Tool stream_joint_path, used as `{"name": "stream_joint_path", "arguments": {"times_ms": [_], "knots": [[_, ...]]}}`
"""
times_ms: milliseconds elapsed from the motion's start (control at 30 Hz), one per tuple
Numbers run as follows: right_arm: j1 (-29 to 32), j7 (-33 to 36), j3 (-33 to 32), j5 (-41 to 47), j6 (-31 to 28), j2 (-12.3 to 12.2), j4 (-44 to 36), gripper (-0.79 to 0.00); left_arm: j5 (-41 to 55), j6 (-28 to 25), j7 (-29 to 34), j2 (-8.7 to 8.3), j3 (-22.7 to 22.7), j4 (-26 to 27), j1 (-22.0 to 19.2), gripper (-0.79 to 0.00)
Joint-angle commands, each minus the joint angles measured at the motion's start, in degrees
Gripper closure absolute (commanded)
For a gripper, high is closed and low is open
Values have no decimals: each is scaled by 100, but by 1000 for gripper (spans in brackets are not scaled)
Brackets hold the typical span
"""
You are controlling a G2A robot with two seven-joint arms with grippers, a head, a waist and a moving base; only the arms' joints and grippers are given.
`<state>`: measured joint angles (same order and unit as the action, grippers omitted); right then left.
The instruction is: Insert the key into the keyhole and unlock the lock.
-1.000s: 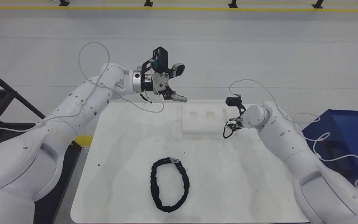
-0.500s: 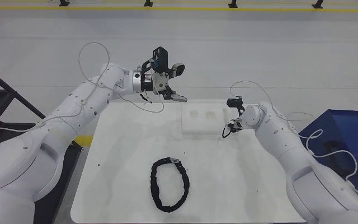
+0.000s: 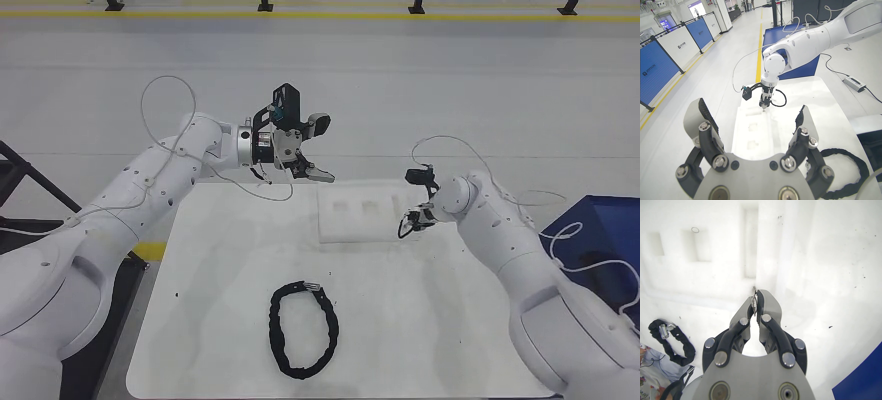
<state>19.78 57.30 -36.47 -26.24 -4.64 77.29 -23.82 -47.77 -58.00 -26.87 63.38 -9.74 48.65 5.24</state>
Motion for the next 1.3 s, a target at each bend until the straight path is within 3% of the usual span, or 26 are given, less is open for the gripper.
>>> {"name": "stream_joint_path", "arguments": {"times_ms": [0,200,400,600,800,1000,1267], "knots": [[-29,138,-47,-9,-20,-31,-79,0,2,0,0,0,0,0,0,-785],[-37,472,-242,-34,-57,-197,-496,0,2,0,0,0,0,0,0,-785],[205,935,-659,-46,-176,-546,-1404,0,2,0,0,0,0,0,0,-785],[859,1427,-1364,-221,98,-1030,-2942,0,2,0,0,0,0,0,0,-785],[1927,2081,-2540,-95,181,-1540,-4923,0,2,0,0,0,0,0,0,-785],[3028,2436,-3831,806,-72,-1863,-6368,0,2,0,0,0,0,0,0,-785],[3854,2427,-4886,2240,-483,-2035,-6947,0,2,0,0,0,0,0,0,-785]]}}
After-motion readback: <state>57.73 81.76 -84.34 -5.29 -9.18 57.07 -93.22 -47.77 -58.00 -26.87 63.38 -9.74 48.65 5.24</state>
